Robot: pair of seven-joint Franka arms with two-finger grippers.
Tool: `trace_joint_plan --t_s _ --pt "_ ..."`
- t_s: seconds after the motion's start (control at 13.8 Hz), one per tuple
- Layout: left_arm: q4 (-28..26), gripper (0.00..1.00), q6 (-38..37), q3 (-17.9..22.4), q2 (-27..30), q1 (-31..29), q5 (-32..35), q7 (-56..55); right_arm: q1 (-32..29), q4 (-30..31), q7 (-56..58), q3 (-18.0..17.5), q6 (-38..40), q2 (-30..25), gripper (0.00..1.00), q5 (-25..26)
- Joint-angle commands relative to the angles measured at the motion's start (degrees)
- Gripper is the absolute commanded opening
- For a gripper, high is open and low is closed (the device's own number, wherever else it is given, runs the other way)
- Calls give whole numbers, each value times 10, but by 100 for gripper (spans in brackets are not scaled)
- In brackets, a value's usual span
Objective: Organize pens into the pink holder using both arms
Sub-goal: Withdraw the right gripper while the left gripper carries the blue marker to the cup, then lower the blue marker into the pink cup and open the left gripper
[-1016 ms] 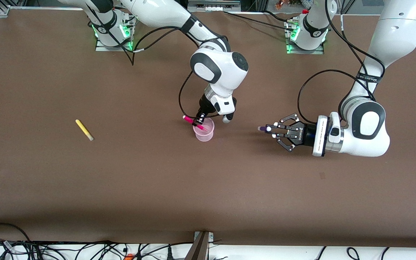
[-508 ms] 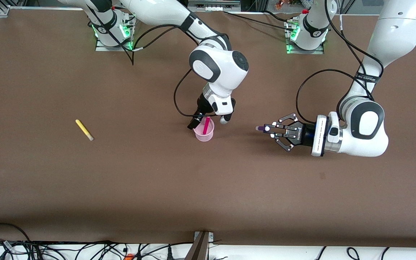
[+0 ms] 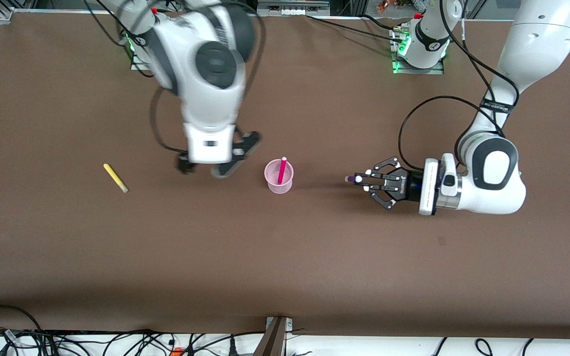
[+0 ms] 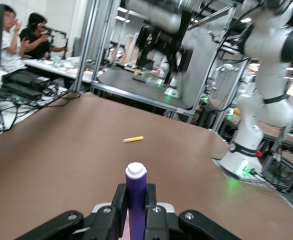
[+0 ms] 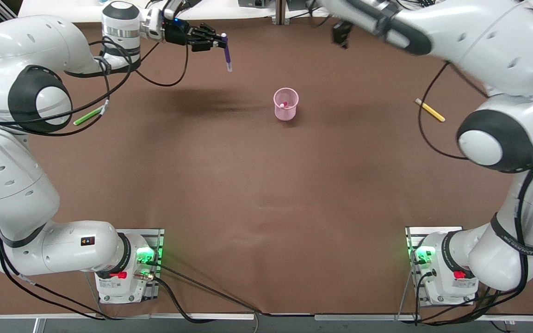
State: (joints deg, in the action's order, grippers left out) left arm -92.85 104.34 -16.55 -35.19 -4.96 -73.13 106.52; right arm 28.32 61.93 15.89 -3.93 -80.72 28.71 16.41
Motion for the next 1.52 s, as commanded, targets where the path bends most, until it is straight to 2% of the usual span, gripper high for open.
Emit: trace_joint_plan --t_s 0.0,0.15,0.29,0.51,0.65,0.8,0.94,1.02,1.45 --pt "14 0 107 1 -7 66 -45 -31 -66 19 -4 3 31 -42 100 -32" --pt "16 0 219 1 -7 127 -68 -74 -123 22 -8 15 32 -55 100 -74" --pt "31 0 314 2 -7 184 -61 -151 -149 25 -20 61 45 -55 99 -98" --pt "32 0 398 4 -9 241 -61 -212 -167 48 -60 139 30 -55 99 -179" --pt "23 0 431 6 -10 260 -61 -221 -167 74 -61 168 4 -57 98 -183" --pt "7 0 465 6 -16 275 -60 -222 -166 128 -85 173 -20 -83 93 -183" --pt "2 0 486 6 -20 283 -60 -224 -165 239 -107 172 -103 -144 93 -179" --pt "-6 0 486 5 -15 283 -60 -231 -165 284 -114 171 -140 -168 98 -178" --pt "-43 0 489 5 -8 296 -60 -244 -165 296 -144 169 -146 -174 99 -182"
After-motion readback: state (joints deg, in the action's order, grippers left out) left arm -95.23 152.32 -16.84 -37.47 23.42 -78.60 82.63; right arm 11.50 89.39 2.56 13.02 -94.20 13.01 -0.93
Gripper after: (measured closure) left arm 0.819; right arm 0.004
